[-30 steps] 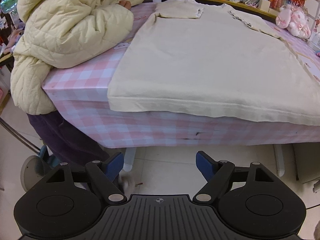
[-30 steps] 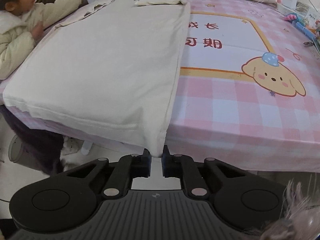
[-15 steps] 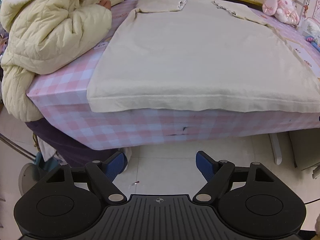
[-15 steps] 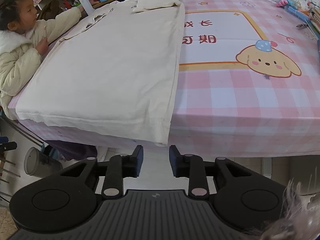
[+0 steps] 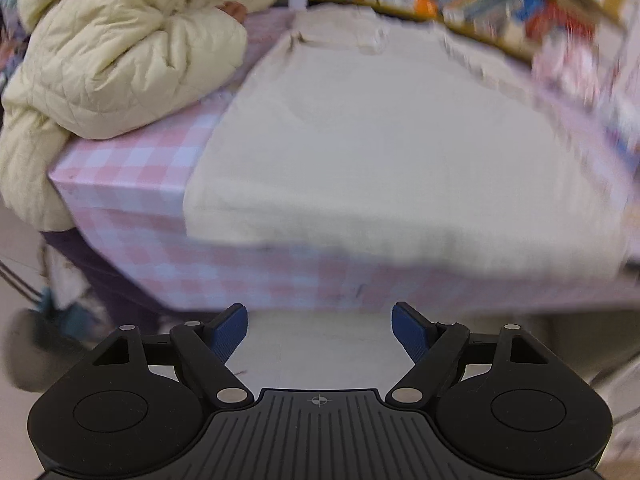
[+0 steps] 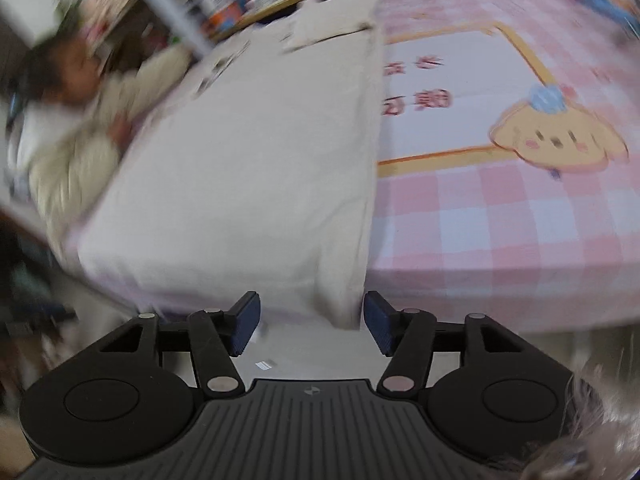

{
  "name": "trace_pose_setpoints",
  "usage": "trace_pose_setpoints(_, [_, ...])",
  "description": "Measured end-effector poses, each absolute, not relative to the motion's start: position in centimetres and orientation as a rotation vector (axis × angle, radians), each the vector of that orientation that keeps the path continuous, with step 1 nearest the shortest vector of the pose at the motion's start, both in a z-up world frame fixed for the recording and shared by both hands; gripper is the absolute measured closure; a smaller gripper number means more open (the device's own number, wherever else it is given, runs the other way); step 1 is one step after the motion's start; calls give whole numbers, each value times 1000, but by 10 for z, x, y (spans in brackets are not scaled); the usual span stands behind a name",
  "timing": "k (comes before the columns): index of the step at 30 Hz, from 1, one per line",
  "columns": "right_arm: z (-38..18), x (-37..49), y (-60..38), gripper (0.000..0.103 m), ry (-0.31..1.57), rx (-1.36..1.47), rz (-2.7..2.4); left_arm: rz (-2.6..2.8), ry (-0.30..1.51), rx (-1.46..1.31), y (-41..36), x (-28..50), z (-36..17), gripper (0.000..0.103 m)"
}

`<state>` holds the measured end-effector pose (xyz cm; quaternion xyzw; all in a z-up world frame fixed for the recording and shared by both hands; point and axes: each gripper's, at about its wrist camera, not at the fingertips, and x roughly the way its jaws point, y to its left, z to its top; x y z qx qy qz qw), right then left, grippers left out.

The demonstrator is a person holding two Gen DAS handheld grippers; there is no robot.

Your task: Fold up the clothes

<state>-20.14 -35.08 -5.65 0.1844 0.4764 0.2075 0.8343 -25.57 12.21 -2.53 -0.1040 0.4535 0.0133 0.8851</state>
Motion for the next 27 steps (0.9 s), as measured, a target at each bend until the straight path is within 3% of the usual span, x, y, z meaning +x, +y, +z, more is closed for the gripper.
trace_pose_setpoints(1, [-57,-199,-353,58,1014,451,419,18,915,-272,133,-251,-24,22])
trace_pose_setpoints(3, [-60,-197,-359,85,1028,554,362,30,869,-406,161,-242,-26,24])
trace_pose_setpoints(5, [-62,-197,-363,93,1042,628,315,72,834,-505,187,-235,-31,28])
trace_pose_setpoints(6, [-63,-197,-364,95,1045,654,298,91,824,-538,198,-232,-35,41])
trace_pose_setpoints(7, [-62,-198,-364,96,1046,657,290,99,829,-553,206,-229,-41,52])
trace_pose_setpoints(9, [-57,-199,-362,97,1041,621,279,115,860,-539,217,-224,-52,55])
trace_pose_setpoints(27, [-36,-189,-366,97,1095,476,108,-167,926,-595,239,-190,-103,51])
